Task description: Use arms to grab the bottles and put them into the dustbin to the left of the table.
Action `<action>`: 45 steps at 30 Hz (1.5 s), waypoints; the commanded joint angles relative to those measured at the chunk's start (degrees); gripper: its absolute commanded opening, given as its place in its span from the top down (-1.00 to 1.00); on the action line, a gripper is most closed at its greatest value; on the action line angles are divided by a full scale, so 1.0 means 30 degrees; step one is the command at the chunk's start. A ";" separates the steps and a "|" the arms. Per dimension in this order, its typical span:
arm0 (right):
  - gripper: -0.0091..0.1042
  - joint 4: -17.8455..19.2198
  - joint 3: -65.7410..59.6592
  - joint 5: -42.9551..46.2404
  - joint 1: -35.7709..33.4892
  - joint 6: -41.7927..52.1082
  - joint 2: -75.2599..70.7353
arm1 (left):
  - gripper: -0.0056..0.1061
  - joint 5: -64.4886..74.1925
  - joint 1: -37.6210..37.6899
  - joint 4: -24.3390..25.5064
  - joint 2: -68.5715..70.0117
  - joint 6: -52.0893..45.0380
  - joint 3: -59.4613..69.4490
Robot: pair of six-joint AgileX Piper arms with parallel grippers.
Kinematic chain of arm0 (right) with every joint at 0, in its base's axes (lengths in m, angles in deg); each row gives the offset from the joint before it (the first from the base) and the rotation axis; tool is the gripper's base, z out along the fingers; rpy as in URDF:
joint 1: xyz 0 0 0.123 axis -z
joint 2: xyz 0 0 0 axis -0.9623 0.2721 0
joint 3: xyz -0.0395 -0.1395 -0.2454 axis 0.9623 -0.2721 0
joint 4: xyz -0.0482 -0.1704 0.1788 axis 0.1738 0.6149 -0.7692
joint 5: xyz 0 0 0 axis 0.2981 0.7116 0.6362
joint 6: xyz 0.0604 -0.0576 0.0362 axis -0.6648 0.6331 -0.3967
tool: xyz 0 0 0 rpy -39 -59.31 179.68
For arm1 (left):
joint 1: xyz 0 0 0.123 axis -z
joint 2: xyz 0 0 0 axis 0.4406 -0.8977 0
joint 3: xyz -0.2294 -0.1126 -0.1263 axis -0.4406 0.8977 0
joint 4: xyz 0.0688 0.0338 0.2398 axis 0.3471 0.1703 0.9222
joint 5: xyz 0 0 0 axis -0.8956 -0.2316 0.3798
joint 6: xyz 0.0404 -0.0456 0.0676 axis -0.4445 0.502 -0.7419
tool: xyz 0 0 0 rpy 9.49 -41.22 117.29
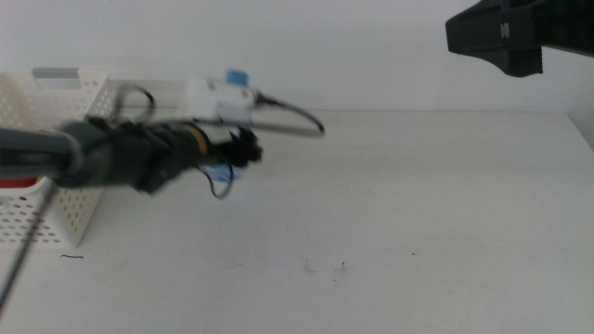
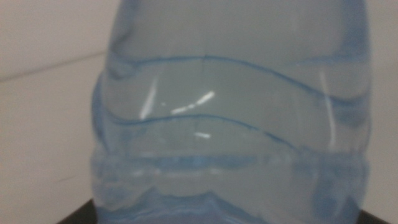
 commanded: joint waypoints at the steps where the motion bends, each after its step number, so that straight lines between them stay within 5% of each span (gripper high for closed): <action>1: -0.79 0.0148 0.0101 0.0136 -0.0066 0.0057 -0.0051 | 0.93 0.2673 -0.0034 -0.0017 0.2620 0.1142 -0.0507; 7: -0.79 0.0148 0.0101 0.0136 -0.0066 0.0057 -0.0051 | 0.93 1.1597 -0.0259 -0.1312 0.4900 -0.1489 -0.4020; 10: -0.79 0.0148 0.0101 0.0136 -0.0066 0.0022 -0.0051 | 0.93 1.5780 -0.1846 -0.7950 0.4786 -0.8594 -0.6727; 13: -0.79 0.0148 0.0101 0.0136 -0.0066 0.0022 -0.0051 | 0.93 1.9245 -0.3770 -1.1453 0.4368 -1.3129 -0.9369; 28: -0.79 0.0148 0.0101 0.0136 -0.0066 -0.0056 -0.0051 | 0.93 2.3713 -1.1194 -1.1260 0.1506 -1.3582 -1.3247; 36: -0.79 0.0148 0.0101 0.0136 -0.0066 -0.0056 -0.0051 | 0.91 2.4431 -1.2020 -1.0282 -0.0807 -1.3611 -1.3247; 40: -0.79 0.0148 0.0101 0.0136 -0.0066 -0.0056 -0.0051 | 0.70 2.5100 -1.2020 -0.9720 -0.1796 -1.3611 -1.3247; 45: -0.79 0.0148 0.0101 0.0136 -0.0066 -0.0056 -0.0051 | 0.06 2.5189 -1.2020 -0.9512 -0.2375 -1.3611 -1.3247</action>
